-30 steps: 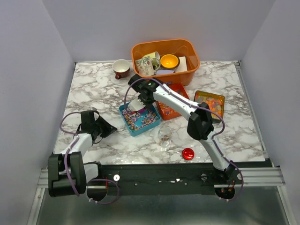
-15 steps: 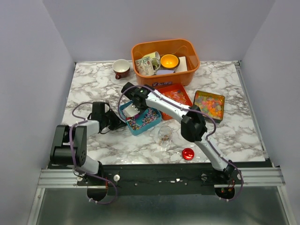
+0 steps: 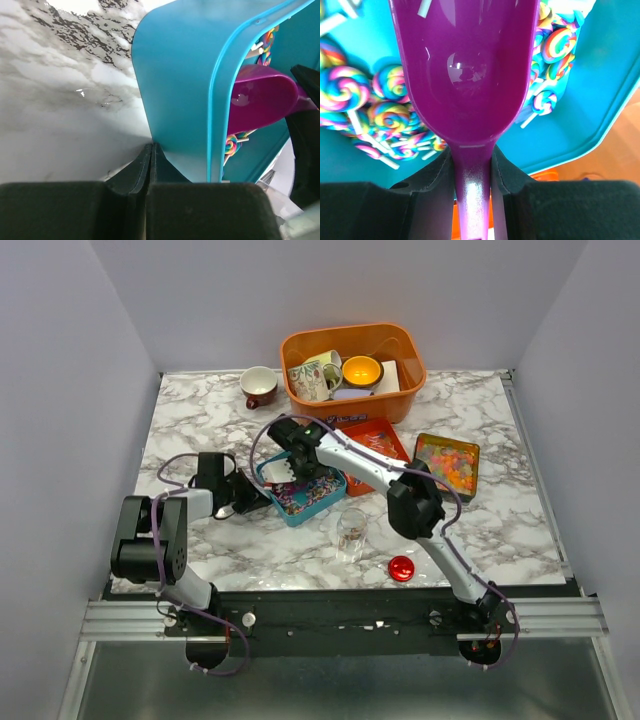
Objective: Pack the candies
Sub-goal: Scoop the fake candies from the storage box.
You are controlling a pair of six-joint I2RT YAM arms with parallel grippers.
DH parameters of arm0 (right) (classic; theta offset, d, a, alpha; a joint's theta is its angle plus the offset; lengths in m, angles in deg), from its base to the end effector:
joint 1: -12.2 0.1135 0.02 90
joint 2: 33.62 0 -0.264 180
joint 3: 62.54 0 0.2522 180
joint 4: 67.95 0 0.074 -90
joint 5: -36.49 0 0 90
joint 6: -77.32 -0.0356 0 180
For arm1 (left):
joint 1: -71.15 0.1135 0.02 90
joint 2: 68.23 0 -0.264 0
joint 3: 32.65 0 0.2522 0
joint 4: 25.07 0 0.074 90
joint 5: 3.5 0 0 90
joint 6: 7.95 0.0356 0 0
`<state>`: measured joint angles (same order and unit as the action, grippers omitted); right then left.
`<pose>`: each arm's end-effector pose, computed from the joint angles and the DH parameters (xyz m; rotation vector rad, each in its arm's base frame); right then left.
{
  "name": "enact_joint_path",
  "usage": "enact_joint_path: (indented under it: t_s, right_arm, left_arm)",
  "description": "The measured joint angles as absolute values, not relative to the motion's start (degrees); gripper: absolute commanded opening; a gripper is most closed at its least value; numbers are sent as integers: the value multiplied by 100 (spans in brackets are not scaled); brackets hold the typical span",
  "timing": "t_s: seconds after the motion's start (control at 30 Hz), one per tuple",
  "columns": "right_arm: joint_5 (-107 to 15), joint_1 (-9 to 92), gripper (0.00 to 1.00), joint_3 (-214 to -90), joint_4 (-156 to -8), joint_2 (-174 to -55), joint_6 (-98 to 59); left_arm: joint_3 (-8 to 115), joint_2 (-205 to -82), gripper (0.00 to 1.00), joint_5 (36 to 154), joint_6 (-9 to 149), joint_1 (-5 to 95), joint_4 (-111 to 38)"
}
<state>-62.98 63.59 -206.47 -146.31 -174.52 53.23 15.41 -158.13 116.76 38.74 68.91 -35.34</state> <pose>0.3193 0.3905 0.1878 -2.4564 1.5326 -0.2850 0.2709 -0.0285 0.1266 -0.6759 2.4820 -0.9789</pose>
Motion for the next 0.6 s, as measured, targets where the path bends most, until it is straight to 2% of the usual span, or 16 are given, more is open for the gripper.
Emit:
enact_joint_path:
  t_s: [0.23,0.6]
  right_arm:
    - [-5599,6167,1,-20533,-14574,-17332,4884]
    - [-4495,5837,1,-18634,-13667,-15985,4650]
  left_arm:
    - [1679,-15827,9,11678,4093,6882,-3779]
    - [1913,-15263,25,12255,5020,7037,-4819]
